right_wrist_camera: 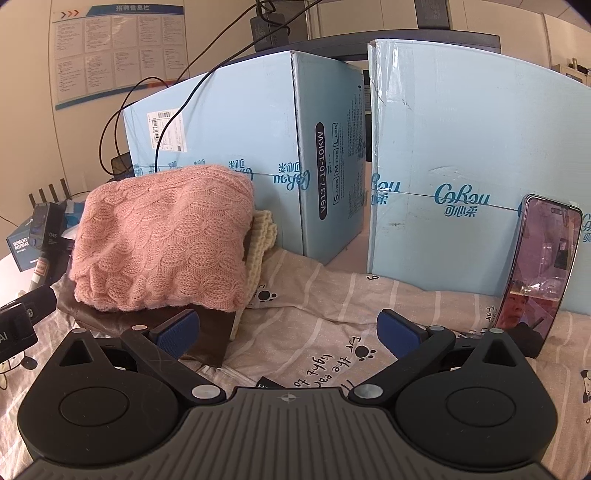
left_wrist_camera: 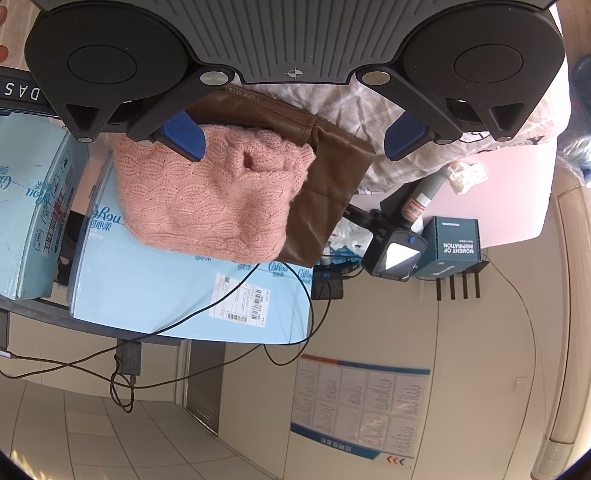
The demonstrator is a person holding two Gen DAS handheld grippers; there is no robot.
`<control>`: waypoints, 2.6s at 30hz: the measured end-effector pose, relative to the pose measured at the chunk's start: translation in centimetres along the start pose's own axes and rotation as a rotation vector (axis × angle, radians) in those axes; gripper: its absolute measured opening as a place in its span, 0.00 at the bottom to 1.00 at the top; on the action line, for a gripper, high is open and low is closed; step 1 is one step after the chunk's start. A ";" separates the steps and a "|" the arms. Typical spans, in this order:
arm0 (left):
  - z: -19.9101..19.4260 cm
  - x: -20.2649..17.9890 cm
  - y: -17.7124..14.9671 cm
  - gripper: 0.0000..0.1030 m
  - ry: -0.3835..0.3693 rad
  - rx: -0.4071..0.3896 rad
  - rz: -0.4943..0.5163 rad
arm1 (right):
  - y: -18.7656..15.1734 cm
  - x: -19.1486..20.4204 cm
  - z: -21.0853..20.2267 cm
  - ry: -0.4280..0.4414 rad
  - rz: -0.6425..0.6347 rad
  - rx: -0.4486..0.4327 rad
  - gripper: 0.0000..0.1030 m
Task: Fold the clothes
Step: 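Swing both tools from the pink sweater toward the white T-shirt, then grasp the white T-shirt edge with both grippers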
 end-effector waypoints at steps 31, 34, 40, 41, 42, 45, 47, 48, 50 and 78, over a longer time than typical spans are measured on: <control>-3.1 -3.7 -2.0 1.00 -0.317 0.001 0.021 | -3.3 -5.6 -9.1 -0.226 0.133 -0.055 1.00; -3.5 -4.8 -2.2 1.00 -0.368 0.010 0.031 | -3.9 -6.5 -10.7 -0.249 0.145 -0.088 1.00; -4.7 -8.5 -3.0 1.00 -0.522 0.039 0.090 | -5.5 -9.2 -13.9 -0.355 0.172 -0.123 1.00; -5.0 -9.4 -3.2 1.00 -0.551 0.042 0.106 | -5.9 -9.7 -14.3 -0.379 0.179 -0.122 1.00; -5.3 -10.3 -3.4 1.00 -0.580 0.040 0.121 | -6.2 -10.2 -14.8 -0.404 0.185 -0.122 1.00; -6.4 -12.7 -4.0 1.00 -0.654 0.037 0.161 | -7.4 -11.9 -16.1 -0.480 0.200 -0.122 1.00; -7.3 -14.3 -4.4 1.00 -0.702 0.042 0.191 | -8.1 -13.0 -17.0 -0.525 0.211 -0.121 1.00; -7.7 -15.2 -4.6 1.00 -0.725 0.045 0.206 | -8.5 -13.6 -17.4 -0.550 0.217 -0.119 1.00; -8.6 -16.8 -5.2 1.00 -0.770 0.050 0.231 | -9.3 -14.7 -18.2 -0.597 0.231 -0.115 1.00; -14.6 -34.1 -14.1 0.99 -1.418 0.508 0.239 | -21.7 -34.6 -34.8 -0.775 0.837 -0.330 1.00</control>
Point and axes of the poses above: each gripper's, at about its wrist camera, not at the fingertips, and z roughly the way its jaws point, x to its left, y to its top, the point moved 1 cm from there along z, roughly the way its jaws point, and after that the axes turned 2 degrees about x, right-handed, at the moved point
